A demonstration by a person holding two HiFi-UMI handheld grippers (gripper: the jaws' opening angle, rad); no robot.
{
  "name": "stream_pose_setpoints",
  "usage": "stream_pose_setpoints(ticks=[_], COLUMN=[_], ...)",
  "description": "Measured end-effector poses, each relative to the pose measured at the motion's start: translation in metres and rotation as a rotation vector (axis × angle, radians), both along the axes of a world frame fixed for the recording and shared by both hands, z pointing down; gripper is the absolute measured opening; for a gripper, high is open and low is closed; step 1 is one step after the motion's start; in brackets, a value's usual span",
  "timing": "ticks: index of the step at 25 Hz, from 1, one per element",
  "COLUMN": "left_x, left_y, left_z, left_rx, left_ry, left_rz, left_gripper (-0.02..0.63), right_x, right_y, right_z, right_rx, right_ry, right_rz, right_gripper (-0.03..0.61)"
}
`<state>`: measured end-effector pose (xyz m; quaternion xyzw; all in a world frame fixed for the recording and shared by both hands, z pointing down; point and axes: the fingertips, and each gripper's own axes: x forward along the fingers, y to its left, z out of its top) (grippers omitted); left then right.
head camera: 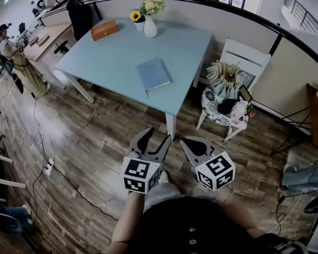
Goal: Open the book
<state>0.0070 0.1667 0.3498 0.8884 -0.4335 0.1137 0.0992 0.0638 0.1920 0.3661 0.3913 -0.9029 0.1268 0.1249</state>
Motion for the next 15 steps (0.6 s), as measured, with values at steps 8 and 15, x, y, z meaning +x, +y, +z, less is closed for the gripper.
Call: stream_pose_setpoints(ticks=[8, 15], left_x=[-0.035, -0.061], left_y=[-0.062, -0.089], left_z=[-0.003, 0.005], left_rx=[0.017, -0.004], left_ry=[-0.007, 0.001], left_rz=[0.05, 0.088], left_gripper=[0.21, 0.21], right_x=[-0.036, -0.071], right_y=[-0.07, -0.105], right_z=[-0.001, -0.001], right_rx=[0.014, 0.021], right_ry=[-0.001, 0.016], right_rz=[0.05, 0.059], right_gripper=[0.007, 0.006])
